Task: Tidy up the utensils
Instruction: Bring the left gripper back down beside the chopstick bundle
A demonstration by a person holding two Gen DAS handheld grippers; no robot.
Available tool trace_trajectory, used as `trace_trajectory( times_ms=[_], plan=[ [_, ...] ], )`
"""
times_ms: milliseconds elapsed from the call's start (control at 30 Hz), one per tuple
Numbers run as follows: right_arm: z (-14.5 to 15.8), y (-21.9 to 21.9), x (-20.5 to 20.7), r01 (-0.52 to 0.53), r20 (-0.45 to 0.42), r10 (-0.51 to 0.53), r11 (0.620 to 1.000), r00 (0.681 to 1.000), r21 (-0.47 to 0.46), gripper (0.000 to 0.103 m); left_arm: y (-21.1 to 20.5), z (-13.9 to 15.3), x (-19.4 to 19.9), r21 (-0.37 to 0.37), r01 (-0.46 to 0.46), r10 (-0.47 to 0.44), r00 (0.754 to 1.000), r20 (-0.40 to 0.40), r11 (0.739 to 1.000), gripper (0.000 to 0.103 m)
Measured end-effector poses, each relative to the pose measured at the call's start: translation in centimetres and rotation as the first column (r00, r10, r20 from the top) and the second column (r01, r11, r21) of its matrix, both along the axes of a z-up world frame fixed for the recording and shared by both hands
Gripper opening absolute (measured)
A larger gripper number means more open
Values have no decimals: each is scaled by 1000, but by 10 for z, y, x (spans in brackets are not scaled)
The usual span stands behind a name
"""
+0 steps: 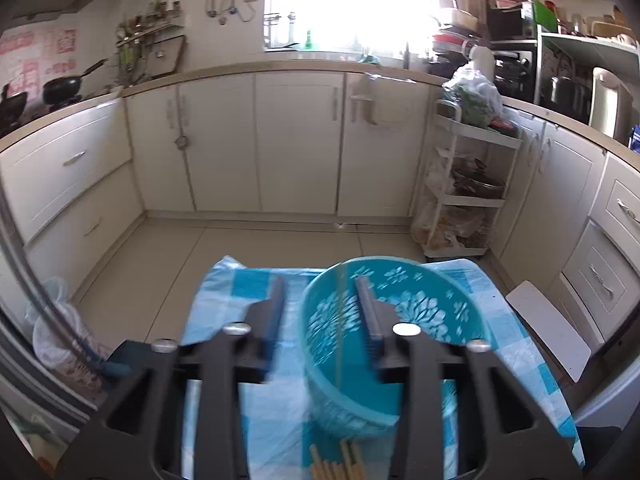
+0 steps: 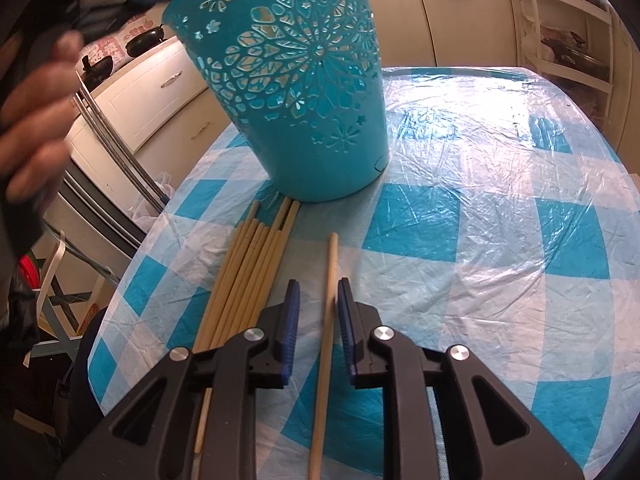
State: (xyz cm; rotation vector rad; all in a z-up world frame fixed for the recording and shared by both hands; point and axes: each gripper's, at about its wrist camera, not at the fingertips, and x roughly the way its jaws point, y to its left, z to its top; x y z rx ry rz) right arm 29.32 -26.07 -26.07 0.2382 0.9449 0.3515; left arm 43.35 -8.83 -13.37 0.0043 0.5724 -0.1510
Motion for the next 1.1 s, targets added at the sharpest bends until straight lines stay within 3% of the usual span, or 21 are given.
trace_trajectory(
  times_ms=[67, 167, 333, 500, 867, 1100],
  plan=[
    [1, 3, 1, 0, -4, 0, 1000, 1000, -18, 21, 20, -1, -19, -25, -32, 32, 999, 7, 999, 60],
    [3, 11, 5, -10, -22, 8, 998, 1000, -67, 21, 47, -11, -41, -50, -60, 59, 998, -29, 997, 67],
    [4, 24, 12, -33, -45, 25, 980, 999, -194, 9, 76, -42, -61, -18, -96, 93, 986, -140, 995, 71],
    [3, 36, 17, -72, -59, 58, 956, 997, -284, 6, 87, -64, -80, 26, -119, 122, 971, -205, 993, 74],
    [2, 39, 19, -63, -60, 47, 946, 997, -317, 5, 75, -58, -113, 96, -89, 105, 979, -175, 991, 83],
    [10, 20, 0, -4, -51, -7, 978, 999, -207, 5, 74, -56, -119, 86, -77, 92, 979, -184, 993, 83]
  ],
)
